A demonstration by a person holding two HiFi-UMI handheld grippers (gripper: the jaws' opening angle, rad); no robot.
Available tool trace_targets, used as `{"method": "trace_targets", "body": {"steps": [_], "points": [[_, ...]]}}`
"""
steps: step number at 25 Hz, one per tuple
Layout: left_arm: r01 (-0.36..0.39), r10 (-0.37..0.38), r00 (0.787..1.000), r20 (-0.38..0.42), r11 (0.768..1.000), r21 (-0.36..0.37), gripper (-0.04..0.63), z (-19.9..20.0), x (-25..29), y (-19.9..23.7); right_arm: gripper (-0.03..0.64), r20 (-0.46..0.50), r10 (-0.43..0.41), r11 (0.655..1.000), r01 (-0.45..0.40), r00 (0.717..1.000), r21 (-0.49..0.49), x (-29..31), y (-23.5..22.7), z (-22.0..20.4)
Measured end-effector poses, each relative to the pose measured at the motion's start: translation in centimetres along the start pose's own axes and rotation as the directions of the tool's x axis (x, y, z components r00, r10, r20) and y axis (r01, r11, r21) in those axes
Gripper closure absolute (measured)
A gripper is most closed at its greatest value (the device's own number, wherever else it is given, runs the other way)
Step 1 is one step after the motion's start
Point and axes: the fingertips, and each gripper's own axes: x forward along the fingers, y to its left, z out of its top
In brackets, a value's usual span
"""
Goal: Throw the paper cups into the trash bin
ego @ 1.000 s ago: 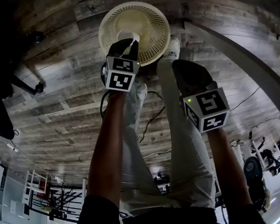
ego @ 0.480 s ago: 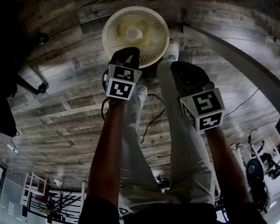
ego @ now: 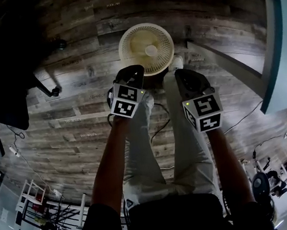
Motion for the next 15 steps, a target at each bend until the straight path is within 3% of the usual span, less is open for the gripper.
{"method": "trace_targets", "body": {"steps": [11,15], "points": [[-0.013,0.018,0.990,0.140,0.999,-0.039,0.586,7.1,-11.4,-2.6,0.612,0.073,-0.003,1.000,0.002,0.997,0.020,-7.4,3.0,6.4],[-0.026,0.028,0.980,0.199,1.000,-0.014,0.586,10.4,-15.3,-3.5,0.612,0.107,-0.015,1.000,0.015,0.994,0.002,-9.8,4.0,9.0]]}}
